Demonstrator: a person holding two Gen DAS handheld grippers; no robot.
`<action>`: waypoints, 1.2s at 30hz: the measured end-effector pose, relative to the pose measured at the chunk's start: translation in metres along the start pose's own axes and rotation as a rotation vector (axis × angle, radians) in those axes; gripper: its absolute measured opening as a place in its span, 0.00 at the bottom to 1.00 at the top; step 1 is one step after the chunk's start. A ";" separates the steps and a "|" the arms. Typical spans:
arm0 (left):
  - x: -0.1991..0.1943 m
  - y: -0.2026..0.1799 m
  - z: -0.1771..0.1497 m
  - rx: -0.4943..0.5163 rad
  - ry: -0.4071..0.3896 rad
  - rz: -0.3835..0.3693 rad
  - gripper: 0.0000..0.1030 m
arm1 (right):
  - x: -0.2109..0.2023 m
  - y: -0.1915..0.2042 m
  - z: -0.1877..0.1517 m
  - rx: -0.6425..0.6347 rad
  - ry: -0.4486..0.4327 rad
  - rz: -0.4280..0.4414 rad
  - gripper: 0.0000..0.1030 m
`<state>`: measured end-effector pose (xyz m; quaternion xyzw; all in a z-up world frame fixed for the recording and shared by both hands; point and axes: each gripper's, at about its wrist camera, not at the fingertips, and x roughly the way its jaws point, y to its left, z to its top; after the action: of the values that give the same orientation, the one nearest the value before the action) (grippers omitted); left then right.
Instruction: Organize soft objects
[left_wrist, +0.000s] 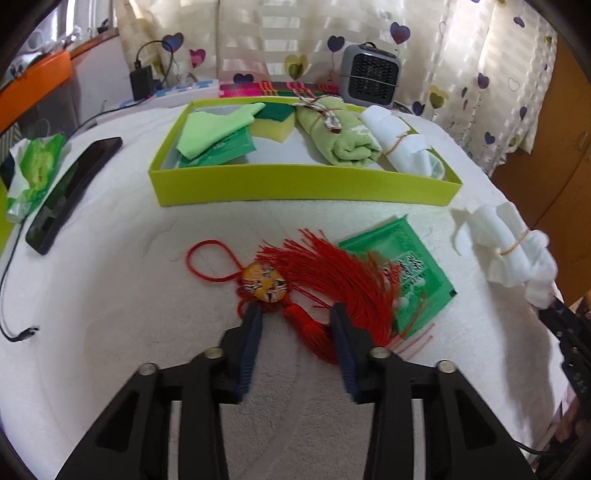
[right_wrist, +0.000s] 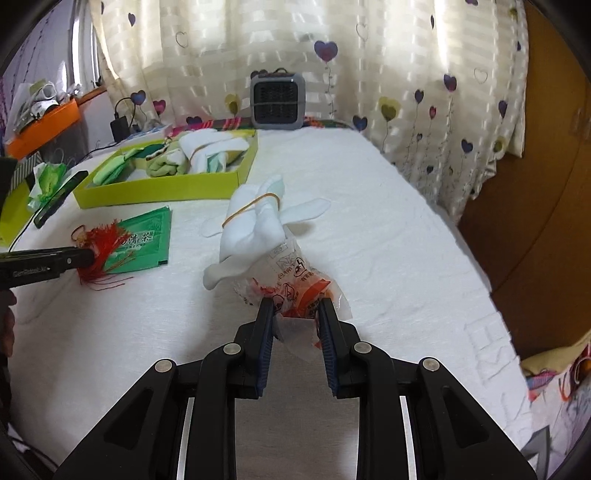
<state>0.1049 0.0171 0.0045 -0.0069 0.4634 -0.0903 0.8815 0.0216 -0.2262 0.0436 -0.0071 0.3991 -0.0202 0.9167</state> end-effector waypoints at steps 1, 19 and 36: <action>0.000 0.003 0.001 -0.008 -0.002 -0.002 0.25 | -0.002 -0.002 0.000 0.007 -0.009 0.010 0.24; -0.034 0.019 0.012 -0.070 -0.136 -0.086 0.11 | -0.009 -0.002 0.002 -0.013 -0.047 -0.035 0.24; -0.050 0.023 0.015 -0.087 -0.187 -0.149 0.11 | -0.019 0.036 0.012 -0.329 -0.150 -0.189 0.24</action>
<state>0.0924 0.0473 0.0517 -0.0880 0.3809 -0.1342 0.9106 0.0187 -0.1895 0.0650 -0.1957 0.3251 -0.0398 0.9243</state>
